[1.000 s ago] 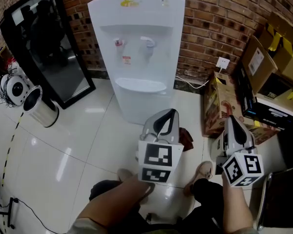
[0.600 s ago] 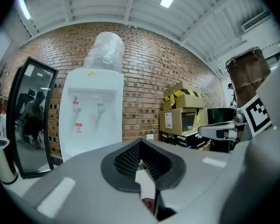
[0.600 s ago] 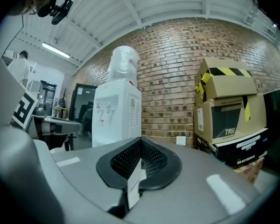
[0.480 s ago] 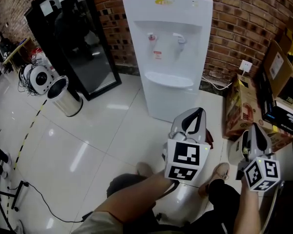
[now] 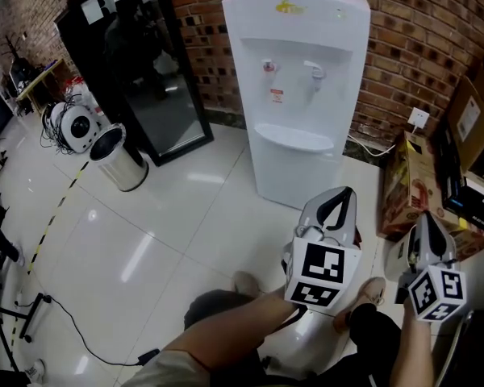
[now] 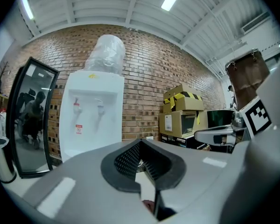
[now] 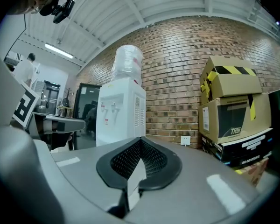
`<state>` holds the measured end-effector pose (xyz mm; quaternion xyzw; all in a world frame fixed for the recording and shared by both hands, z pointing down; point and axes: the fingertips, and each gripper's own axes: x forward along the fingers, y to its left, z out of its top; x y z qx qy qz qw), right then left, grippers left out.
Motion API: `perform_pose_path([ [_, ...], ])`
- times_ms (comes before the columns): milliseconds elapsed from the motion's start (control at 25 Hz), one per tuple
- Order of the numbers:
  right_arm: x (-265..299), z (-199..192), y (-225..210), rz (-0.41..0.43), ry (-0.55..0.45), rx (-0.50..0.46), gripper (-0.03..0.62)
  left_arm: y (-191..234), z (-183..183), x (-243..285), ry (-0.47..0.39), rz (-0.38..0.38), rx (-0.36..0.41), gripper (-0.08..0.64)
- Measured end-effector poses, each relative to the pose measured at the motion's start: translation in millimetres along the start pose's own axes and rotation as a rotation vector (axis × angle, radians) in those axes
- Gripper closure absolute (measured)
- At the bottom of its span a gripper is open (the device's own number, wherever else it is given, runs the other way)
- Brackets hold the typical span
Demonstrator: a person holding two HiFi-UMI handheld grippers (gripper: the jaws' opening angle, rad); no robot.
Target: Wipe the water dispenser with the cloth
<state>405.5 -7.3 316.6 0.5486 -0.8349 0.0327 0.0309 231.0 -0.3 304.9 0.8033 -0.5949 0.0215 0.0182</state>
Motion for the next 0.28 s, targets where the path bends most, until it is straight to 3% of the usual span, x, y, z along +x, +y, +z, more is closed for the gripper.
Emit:
perform_pose_path([
  [280,1.1,0.8,0.1,0.004,0.003,0.005,0.581,2.6,-1.5,0.2,0.002,0.001,-0.008,0.56],
])
